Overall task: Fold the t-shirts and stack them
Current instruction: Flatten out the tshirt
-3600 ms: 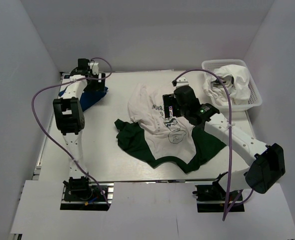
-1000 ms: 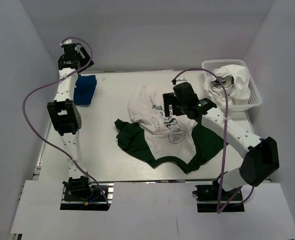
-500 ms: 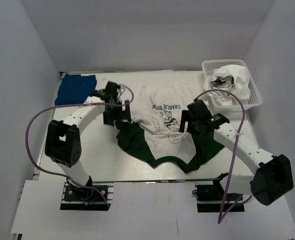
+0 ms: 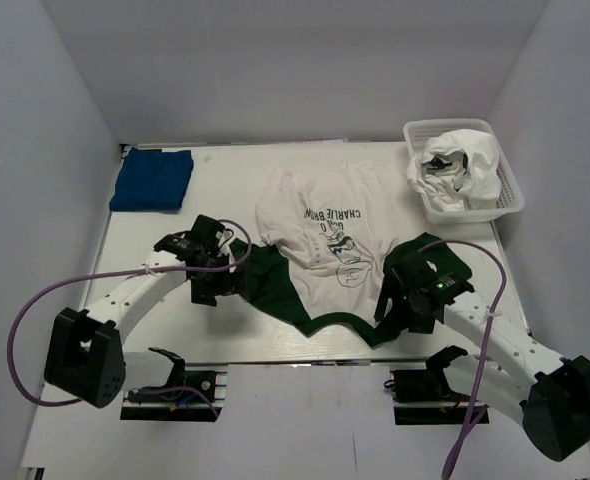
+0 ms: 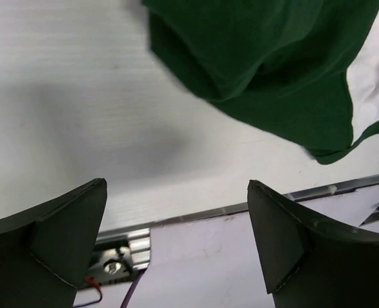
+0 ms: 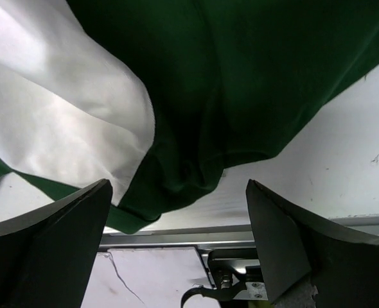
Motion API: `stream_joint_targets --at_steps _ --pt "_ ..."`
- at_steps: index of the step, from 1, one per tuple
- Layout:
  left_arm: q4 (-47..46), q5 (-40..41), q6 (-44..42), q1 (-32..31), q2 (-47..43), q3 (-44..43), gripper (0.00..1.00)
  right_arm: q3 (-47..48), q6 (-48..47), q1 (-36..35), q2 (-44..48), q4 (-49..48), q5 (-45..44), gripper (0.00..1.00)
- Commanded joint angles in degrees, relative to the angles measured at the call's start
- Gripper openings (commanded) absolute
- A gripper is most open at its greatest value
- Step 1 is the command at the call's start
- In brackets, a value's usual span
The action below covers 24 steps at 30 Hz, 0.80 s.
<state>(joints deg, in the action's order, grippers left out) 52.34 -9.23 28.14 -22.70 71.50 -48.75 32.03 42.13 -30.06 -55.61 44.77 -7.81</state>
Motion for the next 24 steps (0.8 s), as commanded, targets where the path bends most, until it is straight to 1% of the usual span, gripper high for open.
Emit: stream_joint_targets --at_steps 1,2,4,5,7,9,10,12,14,15,17,18,19,21,22,23,24 --pt "-9.3 -3.2 1.2 -1.2 2.7 1.2 1.0 -0.4 3.5 0.1 1.8 -0.9 1.0 0.9" --pt "-11.0 -2.4 0.7 -1.7 6.2 1.2 1.0 -0.7 3.4 0.4 1.9 -1.0 1.3 0.9" --pt "-11.8 -0.7 -0.1 -2.3 9.5 -0.5 1.0 -2.2 3.2 0.1 1.8 -3.1 3.3 0.9" --pt "-12.5 0.3 -0.1 -2.3 10.8 -2.9 1.0 -2.7 2.1 0.1 1.8 -4.2 4.4 0.9" --pt "-14.4 4.3 1.3 -2.9 12.3 -4.2 1.0 -3.5 1.7 0.1 0.8 -7.0 4.4 0.9" --pt "-17.2 3.8 1.3 -2.9 13.7 -4.7 1.0 -2.9 0.0 0.0 -1.8 -8.1 4.2 0.9" --pt "-18.0 2.7 0.7 -2.9 15.1 -4.7 1.0 -2.8 -0.6 0.0 -3.0 -8.8 3.2 0.9" --pt "-18.5 3.2 0.7 -2.9 17.2 -4.7 1.0 -2.2 -1.1 0.1 -4.8 -8.8 2.3 0.89" --pt "-19.6 3.8 1.2 -3.4 19.7 -4.7 0.97 -1.9 -1.3 0.0 -6.3 -9.2 0.7 0.88" --pt "-21.3 3.8 1.2 -3.4 20.3 -4.7 0.95 -1.7 -1.5 0.2 -6.8 -9.2 0.2 0.85" --pt "-21.8 2.9 1.2 -3.4 21.4 -4.7 0.87 -1.1 -1.8 0.3 -7.9 -9.7 -0.4 0.81" --pt "-21.8 2.2 1.2 -3.4 22.1 -5.2 0.82 -1.0 -1.8 0.1 -8.3 -10.2 -0.5 0.78" --pt "-22.4 2.2 1.2 -3.9 22.1 -5.2 0.67 -0.9 -1.8 0.1 -8.5 -10.6 -0.7 0.73" --pt "-21.8 2.7 0.7 -3.9 22.8 -6.2 0.48 -0.8 -1.4 0.1 -8.7 -13.0 -1.1 0.68" --pt "-20.4 3.4 0.1 -3.9 22.8 -8.4 0.25 -0.7 -1.4 0.1 -9.0 -14.0 -1.2 0.56" --pt "-19.7 3.4 0.1 -3.9 22.8 -9.7 0.12 -0.7 -2.1 0.1 -9.4 -15.0 -1.4 0.45" --pt "-19.0 4.8 -0.4 -3.9 22.8 -12.9 0.04 0.0 -2.3 0.1 -9.9 -17.2 -2.3 0.27"
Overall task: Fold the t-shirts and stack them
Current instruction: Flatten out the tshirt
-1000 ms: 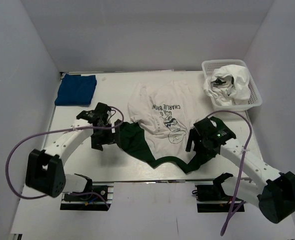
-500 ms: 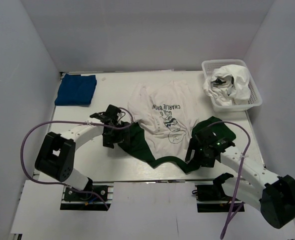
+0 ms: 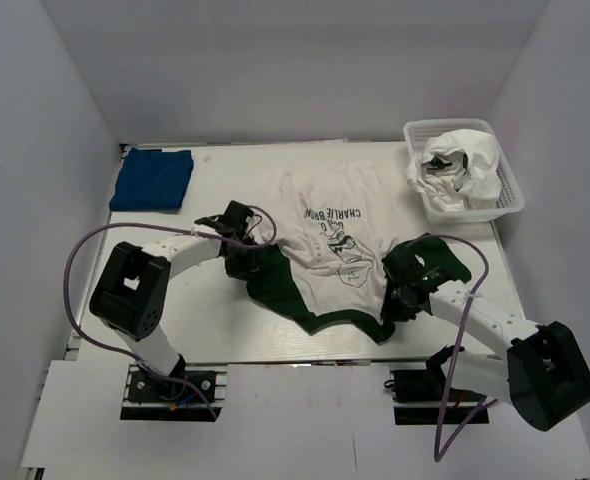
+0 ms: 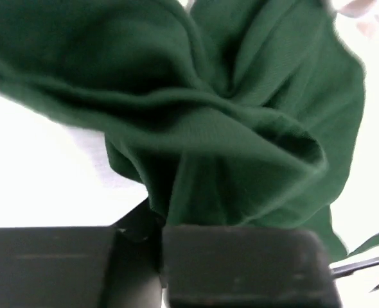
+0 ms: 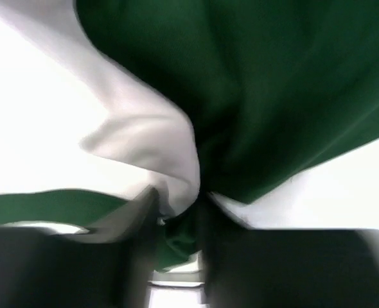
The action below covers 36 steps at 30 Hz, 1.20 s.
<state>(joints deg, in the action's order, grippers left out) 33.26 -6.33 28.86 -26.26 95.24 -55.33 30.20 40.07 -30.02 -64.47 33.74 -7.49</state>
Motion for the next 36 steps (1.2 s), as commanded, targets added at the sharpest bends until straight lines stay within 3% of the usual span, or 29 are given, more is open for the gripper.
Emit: stream_joint_targets --at_steps 1,2,5,11,13,14,15,17,18,19,20,21,22,24,26,29,31,32,33,36 --pt "2.3 2.5 -1.2 -0.4 -0.9 -8.2 0.0 2.6 -0.5 0.2 -1.5 -6.2 -3.2 0.12" --pt "3.7 2.5 -0.5 -0.4 -0.9 -9.9 0.0 5.4 -2.9 0.2 -3.0 -6.6 -4.9 0.0" --pt "7.9 1.6 -1.2 -0.4 -0.9 -16.4 0.0 9.6 -7.5 0.2 -5.2 -6.4 -8.2 0.0" --pt "10.8 13.3 -0.2 1.5 3.7 -39.9 0.0 38.2 -17.6 0.7 -11.6 -11.2 -14.1 0.0" --pt "13.8 15.3 -1.6 2.2 8.4 -57.7 0.0 53.0 -22.6 1.3 -17.5 -13.8 -15.6 0.0" --pt "18.5 17.9 -2.6 2.2 15.1 -65.5 0.0 56.8 -24.2 1.5 -19.1 -14.5 -16.0 0.0" --pt "20.8 19.9 -3.1 3.0 18.9 -83.2 0.0 68.0 -29.8 1.3 -24.3 -16.5 -16.6 0.0" --pt "21.2 23.5 -5.8 4.6 24.9 -97.8 0.05 76.5 -33.6 2.0 -28.1 -19.0 -18.3 0.0" --pt "13.2 24.5 -6.5 5.2 24.0 -99.3 0.07 80.9 -39.0 2.0 -34.9 -19.1 -18.5 0.0" --pt "7.1 27.9 -7.1 5.8 20.7 -95.4 0.07 97.9 -39.6 2.5 -37.2 -19.1 -18.8 0.0" --pt "-0.2 27.9 -7.8 6.4 16.3 -89.4 0.07 102.9 -44.1 2.5 -41.1 -20.7 -18.8 0.0" --pt "-13.7 28.6 -9.5 6.4 7.3 -77.9 0.07 110.8 -46.2 2.6 -43.2 -24.2 -19.7 0.0" --pt "-18.6 29.6 -10.3 6.4 3.6 -73.5 0.07 110.4 -47.6 2.4 -42.2 -28.9 -19.7 0.0" --pt "-22.3 28.7 -12.7 6.4 -1.0 -70.1 0.07 102.5 -48.2 3.0 -39.3 -32.8 -18.1 0.0" --pt "-20.2 30.3 -15.1 6.4 -3.7 -72.0 0.07 87.7 -48.5 3.3 -32.0 -41.2 -16.2 0.0" --pt "-15.2 32.7 -14.3 6.4 -9.1 -65.0 0.05 76.2 -46.9 4.4 -26.1 -41.1 -14.5 0.0" --pt "-14.4 33.2 -10.0 5.9 -14.2 -55.5 0.05 69.4 -46.1 4.6 -21.9 -40.2 -12.2 0.0" --pt "-14.4 32.0 -5.2 5.3 -17.0 -43.8 0.05 63.9 -46.3 4.7 -20.9 -40.2 -10.6 0.0" --pt "-14.4 29.4 -2.3 5.3 -22.5 -38.2 0.05 61.4 -46.4 4.9 -19.0 -40.1 -10.0 0.0" --pt "-13.2 21.0 7.3 5.3 -27.6 -21.1 0.01 47.6 -46.1 5.5 -15.8 -37.7 -7.9 0.02"
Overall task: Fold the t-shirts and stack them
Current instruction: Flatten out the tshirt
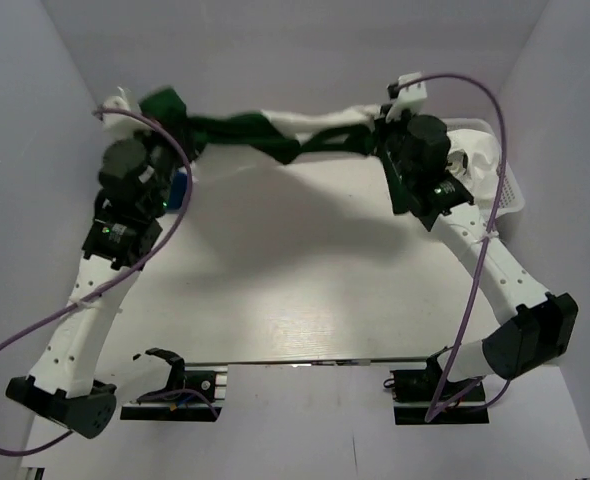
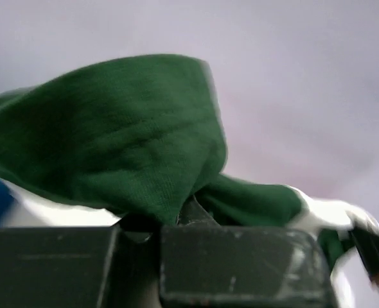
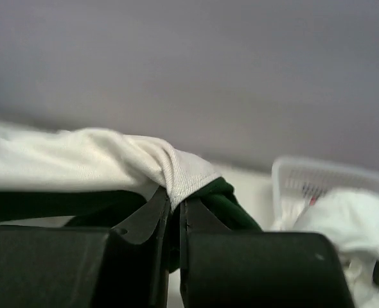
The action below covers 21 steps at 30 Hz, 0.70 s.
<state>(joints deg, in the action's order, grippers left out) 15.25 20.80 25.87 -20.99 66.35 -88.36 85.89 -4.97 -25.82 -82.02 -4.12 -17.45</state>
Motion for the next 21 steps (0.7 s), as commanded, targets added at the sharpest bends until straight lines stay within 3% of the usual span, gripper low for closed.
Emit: stream_joint_targets --at_steps 1,5,9,11,14,15,16,19,21 --pt "5.7 -12.9 11.5 0.1 0.7 16.9 0.0 -10.0 -0.7 1.5 2.1 0.9 2.5 0.05" --pt "16.4 -27.5 15.6 -1.0 2.5 26.1 0.0 -19.3 3.3 1.5 4.0 7.6 3.7 0.09" --pt "17.3 -40.4 17.3 -4.0 0.8 36.4 0.0 -29.0 8.2 2.4 3.6 9.5 -0.9 0.11" --pt "20.1 -41.4 15.8 -5.8 0.8 37.5 0.0 -29.4 9.1 3.3 2.7 11.9 -2.6 0.19" --pt "26.2 -47.1 10.7 -7.8 1.9 37.5 0.39 -27.6 10.9 4.2 0.0 15.8 -5.0 0.59" --pt "26.2 -53.4 9.7 -8.4 2.4 39.4 0.64 -26.3 11.9 3.9 -1.4 16.9 -5.3 0.69" --pt "26.2 -55.8 8.1 -9.6 2.9 39.4 0.77 -25.6 12.3 4.4 -1.7 18.4 -5.6 0.73" --pt "30.9 -54.0 4.7 -10.4 4.8 36.4 1.0 -22.0 12.9 4.1 -1.7 21.6 -4.5 0.86" --pt "35.2 -48.8 2.0 -11.6 7.4 28.3 1.0 -20.1 13.3 3.9 -0.3 25.3 -2.7 0.9"
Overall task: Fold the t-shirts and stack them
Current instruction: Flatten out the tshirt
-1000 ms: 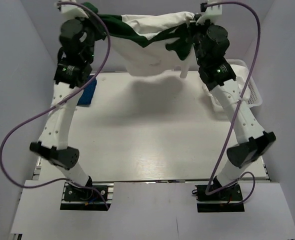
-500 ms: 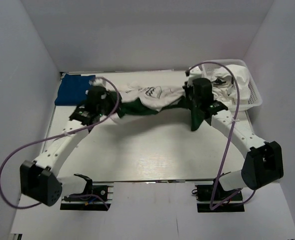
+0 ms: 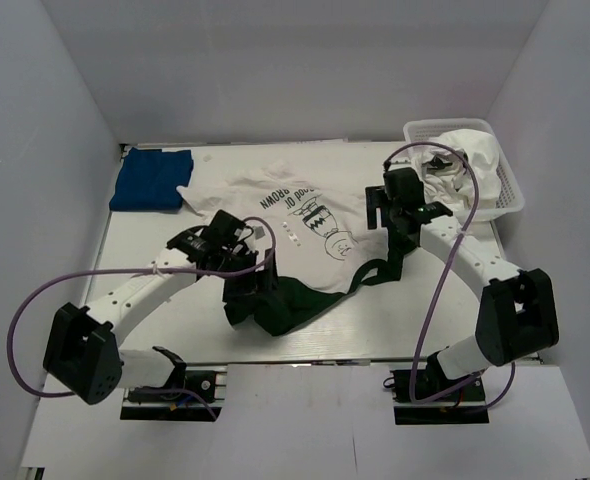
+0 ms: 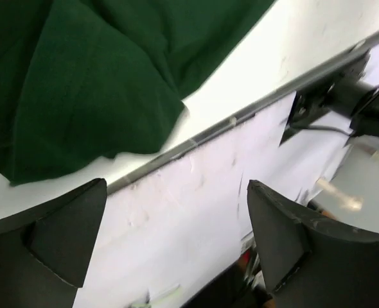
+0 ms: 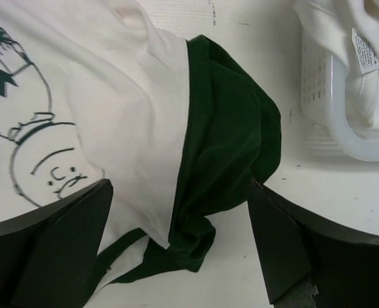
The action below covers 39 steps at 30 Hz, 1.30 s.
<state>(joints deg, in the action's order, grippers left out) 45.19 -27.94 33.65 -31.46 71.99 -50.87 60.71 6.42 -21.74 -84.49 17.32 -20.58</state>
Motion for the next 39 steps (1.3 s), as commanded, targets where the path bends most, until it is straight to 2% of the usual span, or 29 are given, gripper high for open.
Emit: stream_joint_targets --at_steps 1,2,5,6,9,11,12,13,14,15,17,20,26,32,35,36,38,39 --pt "8.6 2.6 -6.3 -1.1 2.5 -12.0 1.0 6.1 3.0 -0.1 3.4 4.5 1.6 0.9" --pt "9.3 9.5 -6.3 -1.1 3.2 -14.6 1.0 7.2 3.3 -0.1 3.7 6.7 3.4 0.9" --pt "9.3 22.5 -3.5 -0.4 6.4 -23.2 1.0 8.1 6.4 -0.8 4.6 8.9 10.9 0.9" --pt "8.2 24.4 -2.8 0.2 7.3 -26.0 1.0 7.8 7.0 -1.2 4.6 9.1 18.2 0.9" --pt "4.0 31.9 -0.1 0.7 12.5 -30.4 1.0 3.8 11.0 -3.0 3.4 5.0 26.8 0.9" --pt "-0.2 34.4 -0.1 1.7 17.4 -32.4 1.0 1.1 12.0 -4.2 0.9 3.9 28.4 0.9" --pt "-0.2 35.3 -0.8 3.0 24.8 -37.2 1.0 1.2 12.0 -4.8 -1.5 4.8 29.7 0.9" --pt "3.9 37.9 -0.8 3.8 29.5 -41.3 1.0 1.8 11.7 -5.2 -2.9 5.0 30.1 0.9" --pt "6.8 39.7 -0.8 4.6 34.4 -51.1 1.0 2.5 11.2 -6.1 -6.1 5.2 29.6 0.9" --pt "9.5 41.4 -0.8 6.4 43.3 -55.9 1.0 2.9 10.9 -7.0 -7.0 5.4 28.8 0.9" --pt "13.8 42.8 -1.6 8.3 50.4 -67.2 1.0 2.8 9.9 -8.0 -9.6 4.7 27.7 0.9" --pt "11.0 40.6 -2.9 12.6 57.3 -71.2 1.0 2.3 9.3 -9.5 -12.3 5.2 25.8 0.9" --pt "4.7 40.2 -2.9 14.8 57.8 -62.0 1.0 -1.6 9.9 -9.6 -14.0 8.0 20.8 0.9" --pt "9.1 41.1 0.4 14.8 53.3 -45.7 1.0 -7.8 12.6 -9.0 -9.2 14.6 10.7 0.9" --pt "11.3 40.5 4.4 12.6 44.8 -32.1 1.0 -10.6 15.1 -7.3 -6.6 17.3 5.1 0.9" --pt "12.6 39.1 5.5 12.6 41.9 -24.0 1.0 -11.0 16.0 -5.7 -6.1 17.8 4.5 0.9" --pt "13.3 33.5 7.6 12.6 33.2 -15.9 1.0 -10.7 17.2 -4.5 -6.1 19.1 2.7 0.9" --pt "13.3 30.8 7.6 11.9 30.2 -8.1 1.0 -10.6 18.0 -3.2 -6.3 19.0 2.6 0.9"
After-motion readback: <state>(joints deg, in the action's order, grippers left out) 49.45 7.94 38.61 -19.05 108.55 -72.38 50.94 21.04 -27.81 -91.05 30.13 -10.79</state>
